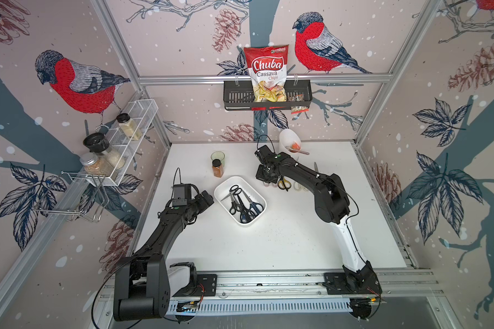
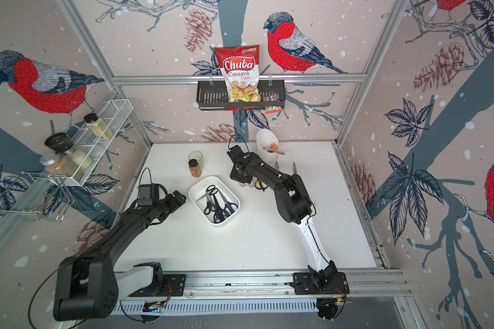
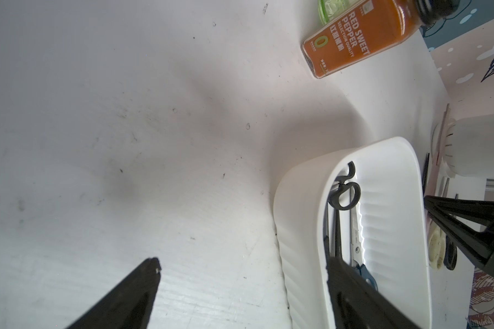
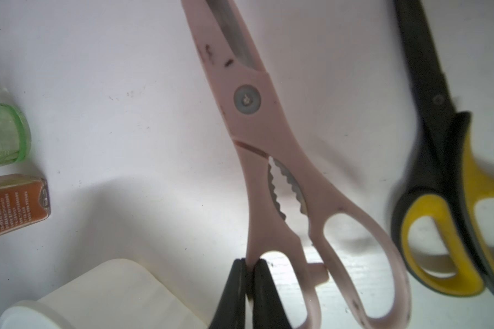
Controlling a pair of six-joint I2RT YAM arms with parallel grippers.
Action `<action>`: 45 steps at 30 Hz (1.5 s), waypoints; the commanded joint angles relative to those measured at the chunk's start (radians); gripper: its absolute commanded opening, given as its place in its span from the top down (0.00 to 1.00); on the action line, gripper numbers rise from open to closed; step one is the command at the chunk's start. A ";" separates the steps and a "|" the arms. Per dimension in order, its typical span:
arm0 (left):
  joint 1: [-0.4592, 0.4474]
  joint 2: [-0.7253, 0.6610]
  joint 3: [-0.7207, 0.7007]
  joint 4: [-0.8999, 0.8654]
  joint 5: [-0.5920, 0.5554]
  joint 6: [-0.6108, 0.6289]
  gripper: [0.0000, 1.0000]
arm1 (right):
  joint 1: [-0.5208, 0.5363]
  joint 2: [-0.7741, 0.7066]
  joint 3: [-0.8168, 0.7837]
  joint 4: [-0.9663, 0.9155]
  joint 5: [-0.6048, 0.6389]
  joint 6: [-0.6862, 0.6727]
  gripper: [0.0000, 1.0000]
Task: Take the scissors out of the storage box
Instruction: Place the scissors at the center of the board, then move the storage box to the center of the board.
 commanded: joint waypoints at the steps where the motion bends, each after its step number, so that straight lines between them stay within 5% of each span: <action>1: 0.002 -0.019 -0.018 -0.006 -0.003 -0.001 0.05 | 0.003 0.016 -0.001 0.020 -0.010 0.019 1.00; 14: 0.002 -0.101 -0.073 -0.026 -0.011 -0.015 0.05 | 0.004 0.060 0.005 0.029 -0.011 0.045 0.94; 22: 0.002 -0.117 -0.080 -0.027 -0.015 -0.019 0.05 | 0.010 0.037 0.023 0.032 -0.006 0.017 0.64; 28: 0.002 -0.094 -0.069 0.002 0.022 -0.011 0.05 | 0.040 -0.032 0.044 0.023 0.009 -0.079 0.62; 33: 0.002 -0.057 -0.047 0.021 0.036 0.007 0.05 | 0.095 -0.094 0.020 -0.028 -0.016 -0.291 0.62; 45: 0.002 0.034 -0.007 0.071 0.069 0.044 0.05 | 0.178 -0.181 -0.198 -0.078 -0.118 -0.502 0.67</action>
